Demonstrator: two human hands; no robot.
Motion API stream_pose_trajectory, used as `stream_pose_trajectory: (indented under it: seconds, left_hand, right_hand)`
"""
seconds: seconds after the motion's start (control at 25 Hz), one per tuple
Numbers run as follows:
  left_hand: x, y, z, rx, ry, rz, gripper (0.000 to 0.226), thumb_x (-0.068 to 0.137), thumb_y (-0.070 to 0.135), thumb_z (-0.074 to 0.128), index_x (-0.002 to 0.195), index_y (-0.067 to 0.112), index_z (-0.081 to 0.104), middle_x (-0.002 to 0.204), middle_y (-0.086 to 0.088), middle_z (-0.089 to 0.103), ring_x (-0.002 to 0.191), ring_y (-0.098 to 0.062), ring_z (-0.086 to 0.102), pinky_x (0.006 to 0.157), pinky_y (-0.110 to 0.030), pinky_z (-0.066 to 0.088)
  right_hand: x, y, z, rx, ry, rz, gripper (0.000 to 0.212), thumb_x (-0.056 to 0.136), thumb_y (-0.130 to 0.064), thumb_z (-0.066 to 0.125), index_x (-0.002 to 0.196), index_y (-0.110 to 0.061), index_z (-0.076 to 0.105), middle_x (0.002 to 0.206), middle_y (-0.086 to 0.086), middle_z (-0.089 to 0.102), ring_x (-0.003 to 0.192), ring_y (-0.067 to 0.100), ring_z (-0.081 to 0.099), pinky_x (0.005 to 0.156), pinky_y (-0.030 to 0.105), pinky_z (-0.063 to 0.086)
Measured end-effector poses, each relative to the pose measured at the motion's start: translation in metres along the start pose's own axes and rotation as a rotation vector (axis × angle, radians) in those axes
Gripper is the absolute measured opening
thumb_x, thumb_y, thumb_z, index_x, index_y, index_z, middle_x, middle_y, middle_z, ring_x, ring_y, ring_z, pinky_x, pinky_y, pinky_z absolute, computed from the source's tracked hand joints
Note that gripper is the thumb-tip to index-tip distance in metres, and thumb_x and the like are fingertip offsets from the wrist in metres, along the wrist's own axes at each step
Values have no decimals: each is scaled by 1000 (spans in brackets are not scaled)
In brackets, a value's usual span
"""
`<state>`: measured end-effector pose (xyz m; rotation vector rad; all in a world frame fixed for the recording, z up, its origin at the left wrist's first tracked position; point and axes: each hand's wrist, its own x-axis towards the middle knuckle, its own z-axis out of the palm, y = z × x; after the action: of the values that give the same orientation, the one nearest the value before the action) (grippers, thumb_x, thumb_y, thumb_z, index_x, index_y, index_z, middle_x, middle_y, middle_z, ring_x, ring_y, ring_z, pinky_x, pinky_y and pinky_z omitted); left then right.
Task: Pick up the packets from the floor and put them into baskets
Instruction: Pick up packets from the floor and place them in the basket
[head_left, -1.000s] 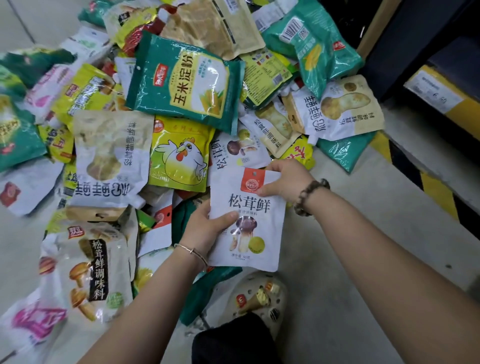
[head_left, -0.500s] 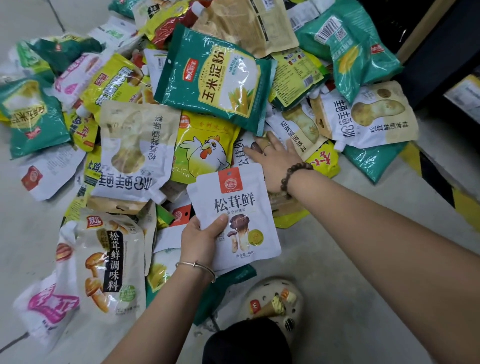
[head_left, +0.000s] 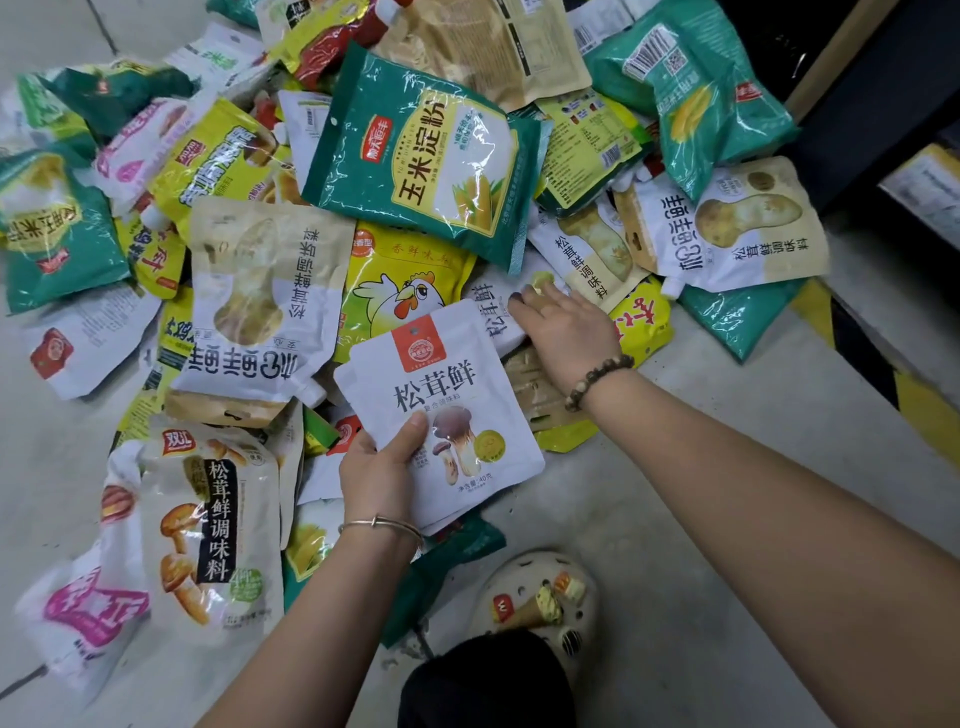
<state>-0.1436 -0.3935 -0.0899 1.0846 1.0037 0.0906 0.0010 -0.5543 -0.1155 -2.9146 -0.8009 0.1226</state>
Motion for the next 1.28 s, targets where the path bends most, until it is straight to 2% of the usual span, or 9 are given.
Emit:
stream_pose_trajectory:
  seconds: [0.12,0.24,0.4,0.48,0.6,0.8,0.96,1.16,1.28]
  left_hand:
    - [0,0,2,-39,-14,-29,13,83,8,66,94,15,63,79,1,74,65,-17,71,53,-29,55]
    - [-1,-1,7,-14,-47,-45,16,85,9,63,101,13,63,88,-2,74,69,-18,70,58,-30,55]
    - [-10,-3,22,61,-143,8,17,86,6,62,101,12,63,88,-1,73,71,-18,71,61,-32,56]
    - [-19,-3,33,121,-172,21,13,85,6,63,95,13,63,91,-5,72,72,-21,70,65,-35,56]
    - [-37,2,50,212,-260,54,11,84,6,65,92,13,63,97,-10,71,78,-26,68,77,-43,55]
    - [-74,30,74,298,-442,112,17,83,1,63,96,11,67,95,-10,73,81,-29,70,78,-45,55]
    - [-115,70,104,326,-544,227,22,83,-3,60,98,11,66,93,-8,72,82,-27,68,79,-43,53]
    - [-187,121,132,317,-661,319,18,85,2,60,97,13,67,87,0,74,72,-15,70,64,-30,57]
    - [-232,148,153,284,-754,316,16,84,2,59,97,10,65,80,1,74,66,-13,70,54,-24,55]
  right_hand:
    - [-43,12,-3,193,75,137,47,87,2,42,130,-15,52,137,8,51,126,26,46,97,38,38]
    - [-89,27,-16,375,205,365,41,81,0,49,113,-20,66,112,10,66,98,33,62,74,39,49]
    - [-133,46,-34,633,355,636,34,85,0,54,116,-12,60,100,14,67,89,30,62,70,33,47]
    - [-147,49,-48,900,438,791,36,84,3,54,116,-12,57,102,6,63,93,20,59,75,23,45]
    - [-164,47,-74,1094,561,872,29,83,5,55,103,-16,54,90,-4,64,81,10,62,65,10,48]
    - [-194,42,-123,1155,699,884,22,93,-5,50,86,-26,55,80,-13,63,69,-5,60,60,13,49]
    - [-219,36,-175,1054,864,881,16,95,-6,47,88,-16,57,76,-18,59,63,-16,55,56,4,39]
    - [-252,11,-243,935,995,872,14,96,-9,46,90,-17,56,73,-19,55,62,-13,52,53,6,36]
    - [-276,7,-282,894,1172,880,20,95,-7,47,90,-24,56,74,-24,56,65,-15,53,54,4,36]
